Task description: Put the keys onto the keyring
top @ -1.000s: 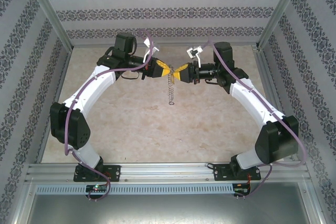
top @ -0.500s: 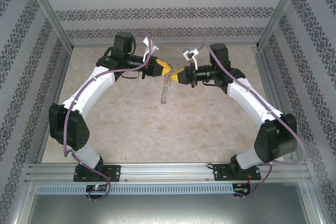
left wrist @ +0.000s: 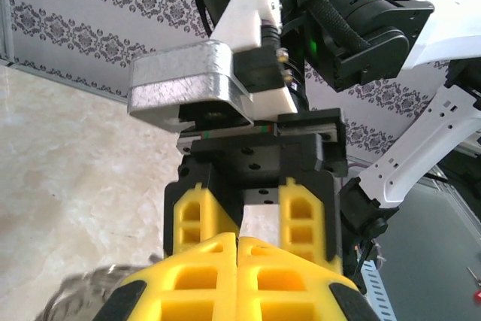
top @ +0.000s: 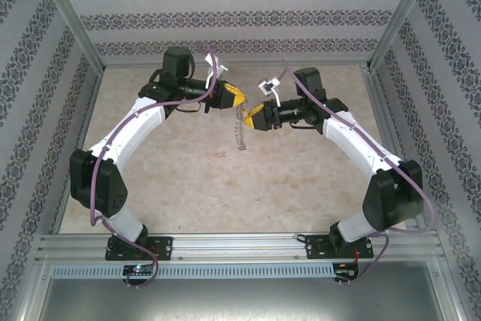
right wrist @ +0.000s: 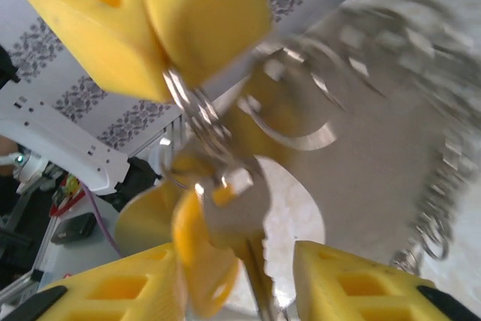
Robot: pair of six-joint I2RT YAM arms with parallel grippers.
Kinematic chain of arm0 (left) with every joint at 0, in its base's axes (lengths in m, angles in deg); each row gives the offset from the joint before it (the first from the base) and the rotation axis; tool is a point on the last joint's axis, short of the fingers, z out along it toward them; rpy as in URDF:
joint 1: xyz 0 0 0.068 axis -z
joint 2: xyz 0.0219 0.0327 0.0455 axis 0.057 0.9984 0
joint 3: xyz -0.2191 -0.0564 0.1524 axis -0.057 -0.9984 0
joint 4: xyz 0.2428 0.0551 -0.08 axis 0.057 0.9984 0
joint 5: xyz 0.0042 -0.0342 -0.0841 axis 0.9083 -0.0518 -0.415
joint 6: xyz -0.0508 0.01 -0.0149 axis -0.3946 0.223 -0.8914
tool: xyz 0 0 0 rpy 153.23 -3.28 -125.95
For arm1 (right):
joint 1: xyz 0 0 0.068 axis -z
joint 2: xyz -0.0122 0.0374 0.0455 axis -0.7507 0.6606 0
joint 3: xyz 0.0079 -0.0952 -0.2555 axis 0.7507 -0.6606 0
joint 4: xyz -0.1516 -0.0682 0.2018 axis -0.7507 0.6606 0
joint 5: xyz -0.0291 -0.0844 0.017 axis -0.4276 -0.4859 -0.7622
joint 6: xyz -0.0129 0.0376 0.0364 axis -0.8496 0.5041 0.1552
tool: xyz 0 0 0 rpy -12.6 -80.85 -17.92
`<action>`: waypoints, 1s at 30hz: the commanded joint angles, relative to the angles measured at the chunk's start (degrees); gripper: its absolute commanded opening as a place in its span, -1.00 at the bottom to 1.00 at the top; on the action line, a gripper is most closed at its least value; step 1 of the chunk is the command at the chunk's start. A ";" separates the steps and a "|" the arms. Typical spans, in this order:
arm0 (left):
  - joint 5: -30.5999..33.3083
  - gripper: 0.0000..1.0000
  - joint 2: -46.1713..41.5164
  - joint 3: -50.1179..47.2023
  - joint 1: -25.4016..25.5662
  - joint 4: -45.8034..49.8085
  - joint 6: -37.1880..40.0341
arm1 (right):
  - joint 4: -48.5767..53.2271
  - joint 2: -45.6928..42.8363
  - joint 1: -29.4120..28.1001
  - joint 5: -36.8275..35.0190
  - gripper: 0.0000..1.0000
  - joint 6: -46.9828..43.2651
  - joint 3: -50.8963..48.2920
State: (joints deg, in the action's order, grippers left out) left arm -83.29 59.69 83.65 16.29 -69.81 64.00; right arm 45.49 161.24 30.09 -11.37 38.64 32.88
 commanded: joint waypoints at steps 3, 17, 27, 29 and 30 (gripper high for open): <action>-0.60 -1.00 -2.47 -0.12 0.41 -4.63 -1.16 | -3.18 -6.20 2.99 -1.47 -0.33 1.94 -0.76; -0.61 -1.00 -2.87 -0.78 0.45 -6.16 -2.13 | -16.24 -3.85 2.03 -4.34 -0.33 10.56 1.41; -0.65 -1.00 -3.13 -1.16 0.47 -7.07 -2.91 | -18.45 -1.79 -0.69 -4.36 -0.38 11.64 2.60; -0.68 -1.00 -3.17 -1.27 0.41 -7.12 -2.94 | -18.86 -1.76 -1.07 -4.59 -0.39 11.86 2.49; -0.76 -1.00 -3.13 -1.26 0.45 -7.16 -2.93 | -18.94 -1.73 -1.13 -4.69 -0.40 11.94 2.49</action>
State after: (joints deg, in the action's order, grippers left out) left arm -83.05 59.05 82.79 16.29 -73.83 61.60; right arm 29.07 158.87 29.61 -15.87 49.81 33.87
